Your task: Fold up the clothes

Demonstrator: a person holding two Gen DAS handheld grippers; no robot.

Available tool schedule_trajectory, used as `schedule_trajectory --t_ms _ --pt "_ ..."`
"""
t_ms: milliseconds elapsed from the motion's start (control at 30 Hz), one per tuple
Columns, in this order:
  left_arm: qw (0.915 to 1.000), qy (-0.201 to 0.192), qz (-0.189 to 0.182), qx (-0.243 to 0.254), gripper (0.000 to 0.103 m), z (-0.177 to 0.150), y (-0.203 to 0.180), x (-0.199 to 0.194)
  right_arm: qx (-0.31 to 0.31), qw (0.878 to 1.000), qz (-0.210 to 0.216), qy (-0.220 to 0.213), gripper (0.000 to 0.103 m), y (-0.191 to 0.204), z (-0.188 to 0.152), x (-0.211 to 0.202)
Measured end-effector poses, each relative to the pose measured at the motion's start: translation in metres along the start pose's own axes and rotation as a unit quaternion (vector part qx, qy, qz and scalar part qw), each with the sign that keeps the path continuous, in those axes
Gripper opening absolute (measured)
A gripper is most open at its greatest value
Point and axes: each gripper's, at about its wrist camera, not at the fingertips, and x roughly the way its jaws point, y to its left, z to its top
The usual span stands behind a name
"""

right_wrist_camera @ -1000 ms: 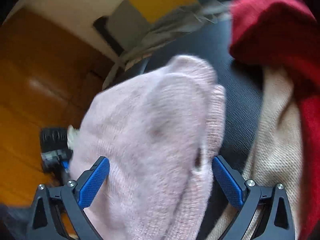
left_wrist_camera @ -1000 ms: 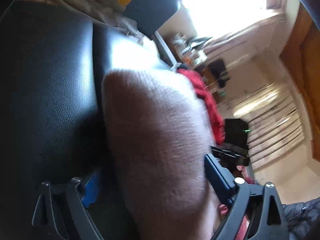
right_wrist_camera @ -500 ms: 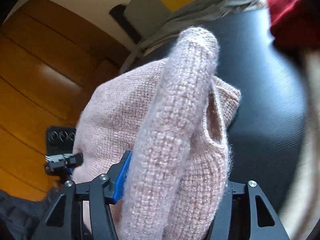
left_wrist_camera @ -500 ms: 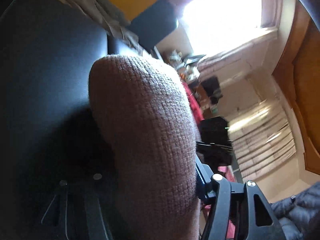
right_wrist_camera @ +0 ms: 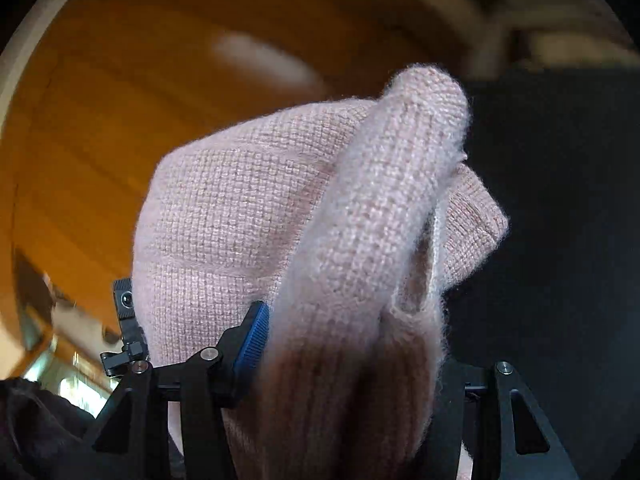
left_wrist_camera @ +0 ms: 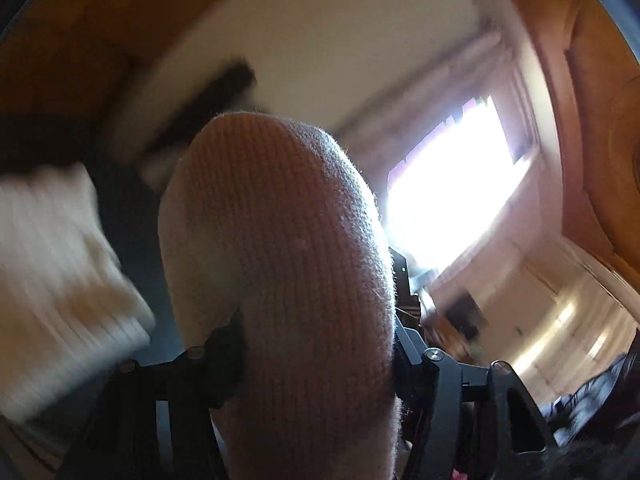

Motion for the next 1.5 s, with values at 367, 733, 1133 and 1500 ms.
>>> schedule_trajectory --t_ms 367,733,1133,1500 --pt "0.9465 -0.037 0.255 -0.194 0.064 0.004 0.2 -0.035 -0.092 0.985 -0.052 0.137 0.058 0.022 0.152 0.248" --pt "0.9441 -0.043 0.259 -0.2 0.067 0.004 0.182 -0.044 -0.029 0.982 -0.116 0.147 0.073 -0.04 0.12 0.286" --pt "0.9307 -0.106 0.35 -0.015 0.069 0.033 0.089 -0.036 -0.382 0.904 -0.172 0.084 0.081 0.11 0.096 0.269" --pt "0.8865 0.021 0.451 0.101 0.065 0.0 0.138 0.045 -0.309 0.922 -0.21 0.104 0.083 -0.024 0.041 0.278"
